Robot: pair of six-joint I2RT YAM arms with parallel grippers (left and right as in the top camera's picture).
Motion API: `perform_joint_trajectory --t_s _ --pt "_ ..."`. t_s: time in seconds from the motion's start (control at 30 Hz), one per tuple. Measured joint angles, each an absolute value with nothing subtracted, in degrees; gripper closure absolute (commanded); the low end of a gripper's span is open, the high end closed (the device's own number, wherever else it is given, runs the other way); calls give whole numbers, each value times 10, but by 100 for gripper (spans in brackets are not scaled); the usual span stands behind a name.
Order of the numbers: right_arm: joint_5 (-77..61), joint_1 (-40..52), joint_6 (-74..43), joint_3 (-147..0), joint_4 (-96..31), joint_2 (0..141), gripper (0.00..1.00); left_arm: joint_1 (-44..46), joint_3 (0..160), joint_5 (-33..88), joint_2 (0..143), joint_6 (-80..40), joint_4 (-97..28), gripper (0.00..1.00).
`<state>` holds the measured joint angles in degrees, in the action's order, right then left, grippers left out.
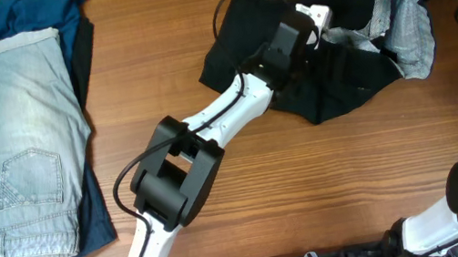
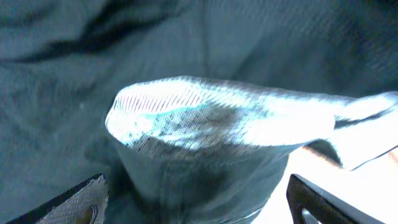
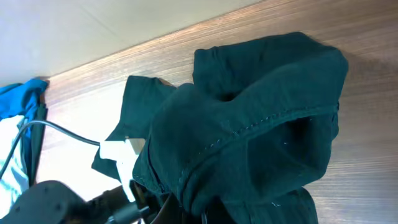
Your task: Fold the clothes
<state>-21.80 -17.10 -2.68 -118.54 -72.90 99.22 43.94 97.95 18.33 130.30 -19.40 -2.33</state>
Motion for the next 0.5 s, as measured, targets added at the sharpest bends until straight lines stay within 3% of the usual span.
perform_joint_trajectory --t_s 0.2,0.23,0.27,0.33,0.37,0.5 --pt "-218 -171 -27 -1185 -732 992 95 434 983 177 1327 -88 40 15" --pt "-218 -171 -27 -1185 -732 992 96 434 983 179 1335 -84 46 22" --pt "-218 -171 -27 -1185 -733 992 96 434 983 185 1347 -79 60 68" --pt "-218 -171 -27 -1185 -733 992 96 435 983 195 1368 -75 70 90" --pt "-218 -171 -27 -1185 -733 992 96 435 982 196 1370 -75 73 96" --pt "-218 -171 -27 -1185 -733 992 95 434 983 198 1371 -83 86 96"
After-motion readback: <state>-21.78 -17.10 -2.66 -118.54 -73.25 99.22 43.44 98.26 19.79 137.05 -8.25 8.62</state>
